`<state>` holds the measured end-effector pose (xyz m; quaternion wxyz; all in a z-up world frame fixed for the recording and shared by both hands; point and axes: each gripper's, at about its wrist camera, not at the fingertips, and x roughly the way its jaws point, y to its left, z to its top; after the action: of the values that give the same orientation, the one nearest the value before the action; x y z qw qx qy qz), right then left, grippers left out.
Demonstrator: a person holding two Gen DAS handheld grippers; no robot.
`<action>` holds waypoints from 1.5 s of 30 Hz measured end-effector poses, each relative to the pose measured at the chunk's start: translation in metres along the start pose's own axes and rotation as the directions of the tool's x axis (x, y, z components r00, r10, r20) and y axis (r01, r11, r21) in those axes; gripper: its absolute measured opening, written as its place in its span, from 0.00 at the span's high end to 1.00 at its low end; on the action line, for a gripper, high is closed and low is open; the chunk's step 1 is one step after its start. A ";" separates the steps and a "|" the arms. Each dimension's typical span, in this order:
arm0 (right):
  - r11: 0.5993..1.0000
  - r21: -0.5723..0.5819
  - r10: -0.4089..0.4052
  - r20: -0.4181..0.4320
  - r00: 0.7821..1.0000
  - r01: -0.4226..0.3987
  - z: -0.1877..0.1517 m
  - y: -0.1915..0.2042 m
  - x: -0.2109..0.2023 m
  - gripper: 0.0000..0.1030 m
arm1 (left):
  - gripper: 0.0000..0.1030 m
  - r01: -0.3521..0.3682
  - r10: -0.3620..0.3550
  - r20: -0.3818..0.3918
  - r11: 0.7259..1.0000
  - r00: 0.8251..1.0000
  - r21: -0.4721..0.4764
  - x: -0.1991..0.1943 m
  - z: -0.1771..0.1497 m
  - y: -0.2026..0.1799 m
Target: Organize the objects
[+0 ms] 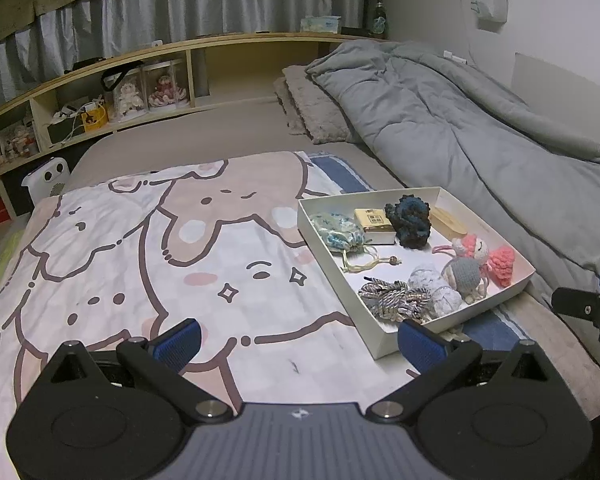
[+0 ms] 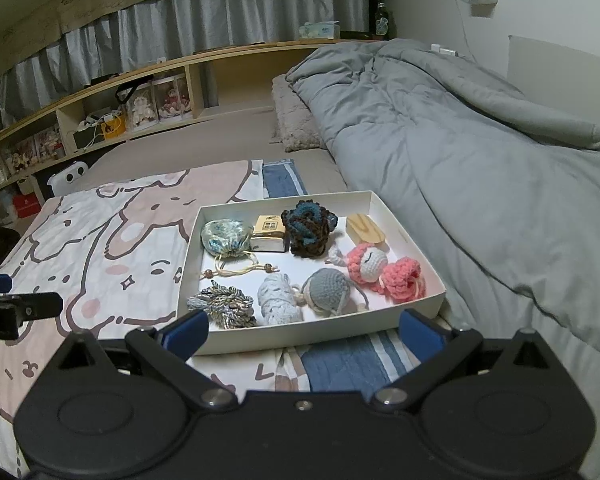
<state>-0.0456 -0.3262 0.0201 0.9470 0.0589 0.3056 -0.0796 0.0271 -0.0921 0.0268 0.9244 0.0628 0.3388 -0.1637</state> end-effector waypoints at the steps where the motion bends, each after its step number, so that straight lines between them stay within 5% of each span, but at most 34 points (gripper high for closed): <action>1: 1.000 0.000 0.000 0.001 1.000 0.000 0.000 0.000 0.000 0.00 | 0.00 0.001 -0.001 -0.002 1.000 1.000 0.000 0.000 0.000 0.000; 45: 1.000 -0.010 -0.006 -0.001 1.000 0.006 0.000 0.003 0.000 0.00 | 0.00 0.010 -0.010 -0.006 1.000 1.000 -0.007 0.002 0.001 0.005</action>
<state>-0.0452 -0.3237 0.0198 0.9469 0.0533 0.3065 -0.0810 0.0308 -0.0884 0.0269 0.9226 0.0582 0.3427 -0.1670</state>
